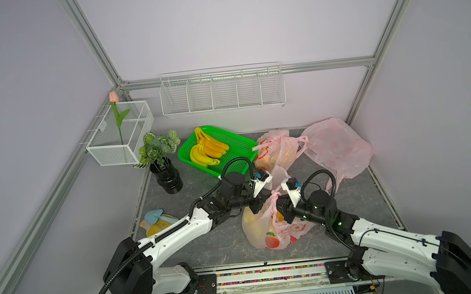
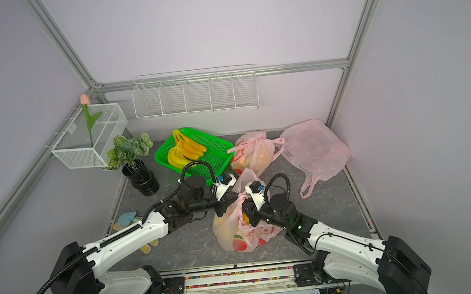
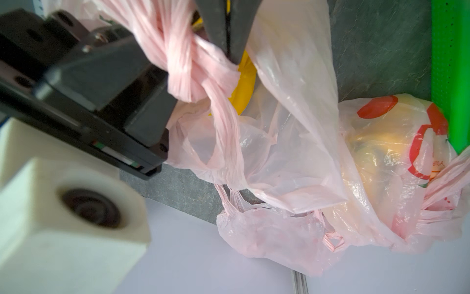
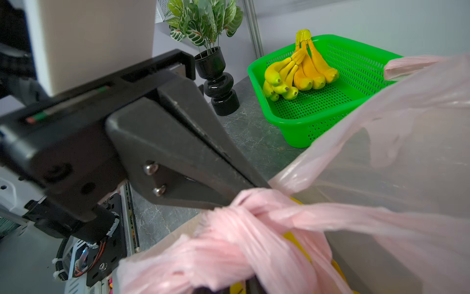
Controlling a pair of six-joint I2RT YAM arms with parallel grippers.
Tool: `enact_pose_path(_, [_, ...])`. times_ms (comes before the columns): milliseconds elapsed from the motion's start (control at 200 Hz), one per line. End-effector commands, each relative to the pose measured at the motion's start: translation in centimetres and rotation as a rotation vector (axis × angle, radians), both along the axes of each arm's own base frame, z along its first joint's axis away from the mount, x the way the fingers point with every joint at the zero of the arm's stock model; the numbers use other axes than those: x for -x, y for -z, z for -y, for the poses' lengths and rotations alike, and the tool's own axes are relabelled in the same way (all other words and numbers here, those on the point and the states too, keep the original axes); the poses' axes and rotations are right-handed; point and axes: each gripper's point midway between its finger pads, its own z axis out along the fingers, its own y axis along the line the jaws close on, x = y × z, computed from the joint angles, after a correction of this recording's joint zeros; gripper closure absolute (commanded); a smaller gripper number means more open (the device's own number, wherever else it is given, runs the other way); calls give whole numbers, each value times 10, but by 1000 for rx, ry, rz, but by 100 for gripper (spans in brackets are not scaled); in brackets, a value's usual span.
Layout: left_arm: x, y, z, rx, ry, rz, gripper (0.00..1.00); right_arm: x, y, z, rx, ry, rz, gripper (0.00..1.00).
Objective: Place the banana into a plastic bag & tie a knot
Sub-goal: Tie the plastic bag at the center of the board.
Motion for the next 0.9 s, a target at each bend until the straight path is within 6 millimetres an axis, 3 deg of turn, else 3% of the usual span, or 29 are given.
enact_pose_path(0, [-4,-10,1,20,-6,34,100,3,-24,1,-45,1,61,77])
enact_pose_path(490, [-12,-15,-6,38,-75,66,100,8,-3,44,64,131,27,51])
enact_pose_path(665, [-13,-14,-7,35,-85,65,100,24,-15,41,34,73,7,34])
enact_pose_path(895, [-14,-13,-8,31,-88,63,100,41,-32,29,-8,11,11,29])
